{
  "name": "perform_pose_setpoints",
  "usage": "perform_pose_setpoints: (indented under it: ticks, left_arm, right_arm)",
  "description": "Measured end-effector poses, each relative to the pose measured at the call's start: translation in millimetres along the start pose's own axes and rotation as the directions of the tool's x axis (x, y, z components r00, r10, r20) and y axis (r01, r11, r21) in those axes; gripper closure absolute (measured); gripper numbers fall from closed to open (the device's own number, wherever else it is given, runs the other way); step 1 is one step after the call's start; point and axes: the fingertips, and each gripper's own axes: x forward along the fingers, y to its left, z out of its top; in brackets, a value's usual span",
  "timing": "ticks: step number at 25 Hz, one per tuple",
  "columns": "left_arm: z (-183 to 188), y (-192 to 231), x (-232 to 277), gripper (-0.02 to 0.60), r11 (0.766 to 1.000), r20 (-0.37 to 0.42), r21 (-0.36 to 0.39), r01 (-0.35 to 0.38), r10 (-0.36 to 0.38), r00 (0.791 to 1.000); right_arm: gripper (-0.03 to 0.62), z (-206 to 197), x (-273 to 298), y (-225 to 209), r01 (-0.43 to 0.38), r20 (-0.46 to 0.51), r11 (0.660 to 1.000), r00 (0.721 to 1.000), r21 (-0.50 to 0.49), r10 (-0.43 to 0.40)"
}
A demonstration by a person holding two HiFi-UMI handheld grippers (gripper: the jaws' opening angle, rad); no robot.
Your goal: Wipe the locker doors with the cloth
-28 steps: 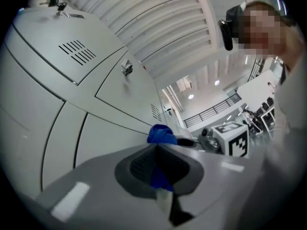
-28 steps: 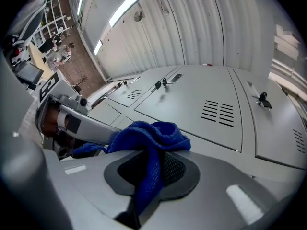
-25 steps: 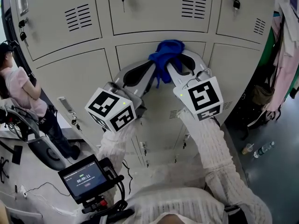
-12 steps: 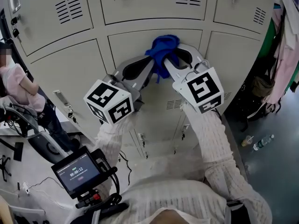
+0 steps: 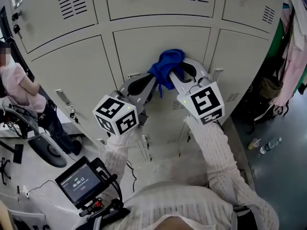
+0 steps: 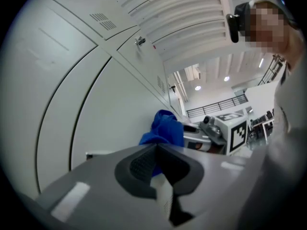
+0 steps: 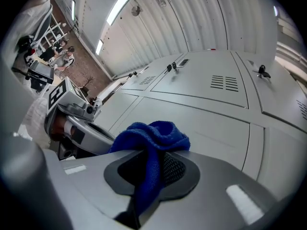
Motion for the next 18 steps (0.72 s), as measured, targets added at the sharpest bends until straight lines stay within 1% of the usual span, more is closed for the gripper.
perform_pose_setpoints:
  ticks: [5,8,11,14,16,18]
  left_arm:
    - [-35.4,-2.3,-6.8,0.577,0.997,-0.049,-0.07,-0.011,0.007,0.999]
    - [-53.1,-9.7,-12.3,0.577,0.992,-0.056,-0.126,-0.011,0.004,0.998]
    - [-75.5,-13.1,-17.1,0.577,0.985,-0.095,-0.169,-0.029,0.013,0.995]
    - [-95.3,-21.0,-19.3,0.577,0.985,-0.145,-0.17,-0.029,0.004,0.989]
    - [-108.0,-24.5,-19.4,0.577,0.985,-0.174,-0.167,-0.034,0.005,0.985]
    - [-122.3,-25.9,-21.1,0.577,0.979,-0.191,-0.199,-0.048,0.01,0.982]
  right_arm:
    - [0.537,-27.5,-1.6,23.2,-0.025,-0.05,0.999,0.998,0.03,0.027]
    - [0.538,-48.9,-4.6,37.9,-0.05,-0.082,0.996,0.995,0.07,0.056]
    - [0.539,-68.3,-7.5,50.7,-0.062,-0.119,0.993,0.99,0.102,0.074]
    - [0.539,-89.5,-10.1,65.6,-0.077,-0.16,0.988,0.982,0.13,0.098]
    - [0.539,-101.0,-11.3,72.6,-0.079,-0.161,0.985,0.981,0.151,0.103]
    - [0.539,-110.6,-13.1,78.9,-0.073,-0.156,0.984,0.983,0.161,0.099]
